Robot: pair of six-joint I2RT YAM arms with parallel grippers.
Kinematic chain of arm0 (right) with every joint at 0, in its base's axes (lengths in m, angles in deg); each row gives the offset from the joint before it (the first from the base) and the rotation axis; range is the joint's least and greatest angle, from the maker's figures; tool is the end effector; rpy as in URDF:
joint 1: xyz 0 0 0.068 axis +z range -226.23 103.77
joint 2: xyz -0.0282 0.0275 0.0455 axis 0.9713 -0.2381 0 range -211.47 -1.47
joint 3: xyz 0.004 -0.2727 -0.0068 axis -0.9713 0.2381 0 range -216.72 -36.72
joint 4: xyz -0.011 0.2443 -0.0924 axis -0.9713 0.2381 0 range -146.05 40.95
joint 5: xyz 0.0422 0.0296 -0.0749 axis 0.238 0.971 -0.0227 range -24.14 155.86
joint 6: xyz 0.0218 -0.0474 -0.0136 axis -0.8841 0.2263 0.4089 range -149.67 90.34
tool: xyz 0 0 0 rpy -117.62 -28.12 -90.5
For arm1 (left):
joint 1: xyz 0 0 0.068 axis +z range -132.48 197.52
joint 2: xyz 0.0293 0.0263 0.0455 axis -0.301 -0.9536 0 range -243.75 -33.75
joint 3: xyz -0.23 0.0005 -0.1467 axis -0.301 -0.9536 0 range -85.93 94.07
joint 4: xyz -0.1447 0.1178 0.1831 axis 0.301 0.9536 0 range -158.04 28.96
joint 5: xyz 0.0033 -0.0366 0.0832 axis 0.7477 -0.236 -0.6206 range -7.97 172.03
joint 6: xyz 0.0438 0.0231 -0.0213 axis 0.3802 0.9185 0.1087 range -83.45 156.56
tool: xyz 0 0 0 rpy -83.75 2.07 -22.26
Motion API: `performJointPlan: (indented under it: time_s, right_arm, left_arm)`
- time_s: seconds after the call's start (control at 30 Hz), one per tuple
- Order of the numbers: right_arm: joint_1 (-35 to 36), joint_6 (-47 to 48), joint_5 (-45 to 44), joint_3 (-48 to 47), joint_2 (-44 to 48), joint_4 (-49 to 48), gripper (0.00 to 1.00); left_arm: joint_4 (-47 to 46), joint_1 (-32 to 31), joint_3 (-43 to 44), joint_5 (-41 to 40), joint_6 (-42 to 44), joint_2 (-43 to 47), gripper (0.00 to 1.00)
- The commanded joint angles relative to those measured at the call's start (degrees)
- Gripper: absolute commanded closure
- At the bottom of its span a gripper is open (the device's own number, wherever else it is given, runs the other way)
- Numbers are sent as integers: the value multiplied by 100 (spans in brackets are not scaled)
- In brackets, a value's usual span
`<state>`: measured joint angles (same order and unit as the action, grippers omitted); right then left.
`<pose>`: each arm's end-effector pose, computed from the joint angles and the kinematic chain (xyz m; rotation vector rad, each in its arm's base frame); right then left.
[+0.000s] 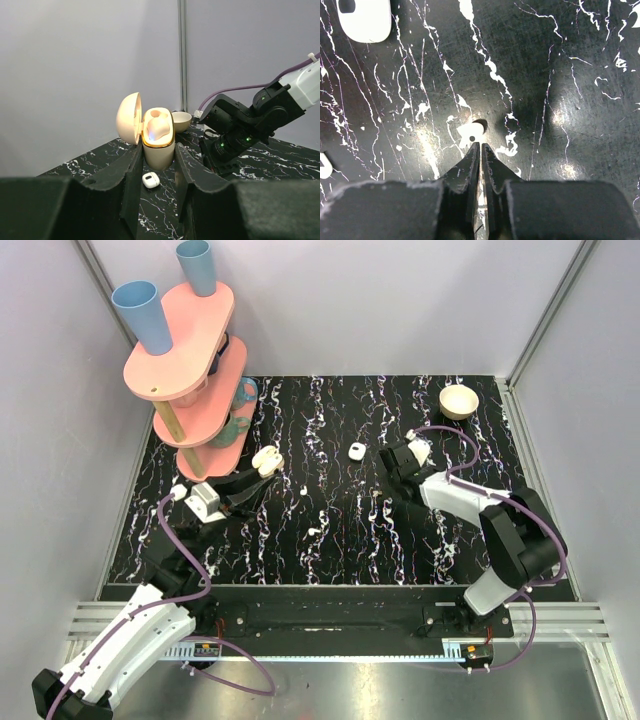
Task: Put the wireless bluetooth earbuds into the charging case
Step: Move the right earbud to the center of the board.
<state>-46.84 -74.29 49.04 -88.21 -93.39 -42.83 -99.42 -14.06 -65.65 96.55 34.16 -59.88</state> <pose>0.2823 0.1472 0.1771 0.4441 2.4207 0.1954 0.1067 -0.0760 0.3112 0.5112 1.0473 -0.6683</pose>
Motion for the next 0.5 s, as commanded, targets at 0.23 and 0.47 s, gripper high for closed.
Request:
performJointPlan:
  time_s: [0.23, 0.47]
  right_arm:
    - [-91, 129, 100, -652, -599, -126, 89]
    - [-126, 296, 144, -951, -862, -187, 88]
  left_arm:
    - [-255, -16, 240, -64, 20, -76, 100]
    - [-229, -24, 249, -81, 46, -94, 100]
